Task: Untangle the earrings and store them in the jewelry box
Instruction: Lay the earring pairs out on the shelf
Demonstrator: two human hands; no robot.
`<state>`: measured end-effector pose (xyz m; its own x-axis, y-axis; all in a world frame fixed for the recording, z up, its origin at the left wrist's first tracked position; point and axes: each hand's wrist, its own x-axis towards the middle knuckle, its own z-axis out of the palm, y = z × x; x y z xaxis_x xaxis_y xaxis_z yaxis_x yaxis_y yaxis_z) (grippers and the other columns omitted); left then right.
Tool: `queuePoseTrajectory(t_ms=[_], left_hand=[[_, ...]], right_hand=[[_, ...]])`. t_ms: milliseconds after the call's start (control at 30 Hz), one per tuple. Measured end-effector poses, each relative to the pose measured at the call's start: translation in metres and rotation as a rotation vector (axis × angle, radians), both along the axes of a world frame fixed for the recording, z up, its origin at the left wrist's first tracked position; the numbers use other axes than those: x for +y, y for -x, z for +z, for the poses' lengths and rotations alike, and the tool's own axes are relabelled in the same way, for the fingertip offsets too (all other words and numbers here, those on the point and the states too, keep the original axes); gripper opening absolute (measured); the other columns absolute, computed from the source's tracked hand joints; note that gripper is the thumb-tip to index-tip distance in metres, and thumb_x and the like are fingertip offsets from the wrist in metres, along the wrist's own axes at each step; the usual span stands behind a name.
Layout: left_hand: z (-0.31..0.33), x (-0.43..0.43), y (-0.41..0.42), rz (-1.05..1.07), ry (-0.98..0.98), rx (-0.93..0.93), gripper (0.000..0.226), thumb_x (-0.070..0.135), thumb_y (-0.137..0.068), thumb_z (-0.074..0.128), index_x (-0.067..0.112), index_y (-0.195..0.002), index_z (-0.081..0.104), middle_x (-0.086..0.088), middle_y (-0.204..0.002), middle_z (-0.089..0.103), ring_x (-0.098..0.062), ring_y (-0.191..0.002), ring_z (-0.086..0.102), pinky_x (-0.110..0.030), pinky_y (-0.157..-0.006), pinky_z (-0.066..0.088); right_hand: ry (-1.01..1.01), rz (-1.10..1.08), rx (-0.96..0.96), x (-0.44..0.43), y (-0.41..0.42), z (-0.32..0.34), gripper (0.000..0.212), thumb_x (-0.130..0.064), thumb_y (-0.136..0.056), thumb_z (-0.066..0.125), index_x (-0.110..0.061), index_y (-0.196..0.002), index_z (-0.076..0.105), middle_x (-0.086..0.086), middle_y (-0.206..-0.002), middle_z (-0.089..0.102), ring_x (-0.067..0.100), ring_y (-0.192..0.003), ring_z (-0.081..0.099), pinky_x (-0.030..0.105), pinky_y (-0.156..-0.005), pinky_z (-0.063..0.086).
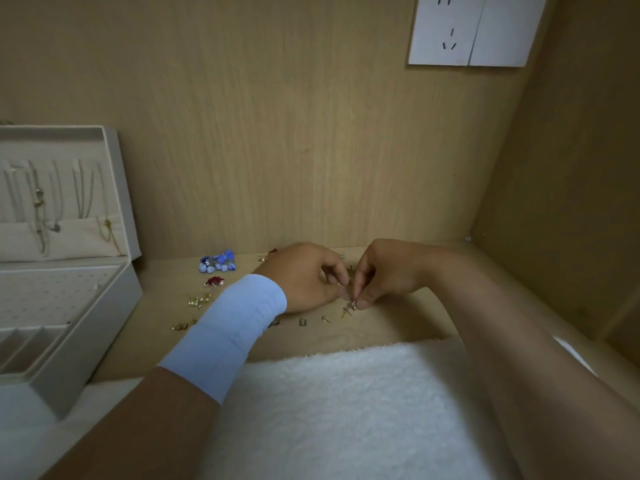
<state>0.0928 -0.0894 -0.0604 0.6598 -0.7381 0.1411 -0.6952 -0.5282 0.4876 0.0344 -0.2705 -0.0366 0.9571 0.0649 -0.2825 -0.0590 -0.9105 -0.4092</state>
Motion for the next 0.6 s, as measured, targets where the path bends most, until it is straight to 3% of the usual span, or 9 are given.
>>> queuePoseTrajectory(t_ms=[167, 233, 333, 500, 600], left_hand=[[0.005, 0.004, -0.001, -0.019, 0.075, 0.14, 0.013, 0.022, -0.077, 0.077, 0.033, -0.084, 0.074, 0.025, -0.071, 0.066, 0.002, -0.068, 0.058, -0.022, -0.078, 0.052], [0.009, 0.008, -0.004, -0.035, 0.143, 0.217, 0.016, 0.023, -0.075, 0.082, 0.03, -0.087, 0.074, 0.015, -0.082, 0.073, -0.002, -0.076, 0.064, -0.022, -0.08, 0.053], [0.015, 0.012, -0.004, -0.041, 0.243, 0.265, 0.02, 0.02, -0.073, 0.085, 0.025, -0.088, 0.073, 0.007, -0.081, 0.075, -0.008, -0.077, 0.068, -0.021, -0.079, 0.054], [0.023, 0.021, -0.012, 0.051, 0.406, 0.273, 0.013, 0.017, -0.076, 0.083, 0.023, -0.086, 0.076, 0.005, -0.077, 0.075, 0.0, -0.071, 0.066, -0.019, -0.074, 0.053], [0.025, 0.031, -0.021, 0.106, 0.472, 0.288, 0.009, 0.015, -0.081, 0.079, 0.019, -0.087, 0.076, -0.002, -0.088, 0.076, -0.01, -0.076, 0.067, -0.032, -0.082, 0.055]], right_hand=[[-0.098, -0.007, -0.011, -0.001, 0.003, 0.005, 0.007, -0.029, -0.08, 0.083, -0.028, -0.086, 0.079, -0.015, -0.082, 0.074, -0.004, -0.084, 0.064, 0.018, -0.086, 0.045], [-0.184, -0.023, -0.056, -0.001, 0.003, 0.008, 0.005, -0.028, -0.083, 0.081, -0.026, -0.086, 0.079, -0.02, -0.07, 0.07, -0.01, -0.069, 0.06, 0.014, -0.075, 0.042], [-0.296, -0.037, -0.117, 0.0, 0.004, 0.013, 0.006, -0.023, -0.087, 0.077, -0.025, -0.082, 0.076, -0.018, -0.055, 0.059, -0.002, -0.052, 0.049, 0.014, -0.055, 0.039], [-0.538, -0.107, -0.245, 0.006, 0.001, 0.013, 0.006, -0.016, -0.091, 0.073, -0.02, -0.085, 0.074, -0.005, -0.065, 0.064, 0.005, -0.05, 0.049, 0.015, -0.043, 0.036], [-0.51, -0.156, -0.345, 0.002, -0.003, 0.01, 0.005, -0.01, -0.09, 0.072, -0.014, -0.089, 0.076, -0.004, -0.07, 0.067, 0.004, -0.053, 0.052, 0.016, -0.049, 0.042]])
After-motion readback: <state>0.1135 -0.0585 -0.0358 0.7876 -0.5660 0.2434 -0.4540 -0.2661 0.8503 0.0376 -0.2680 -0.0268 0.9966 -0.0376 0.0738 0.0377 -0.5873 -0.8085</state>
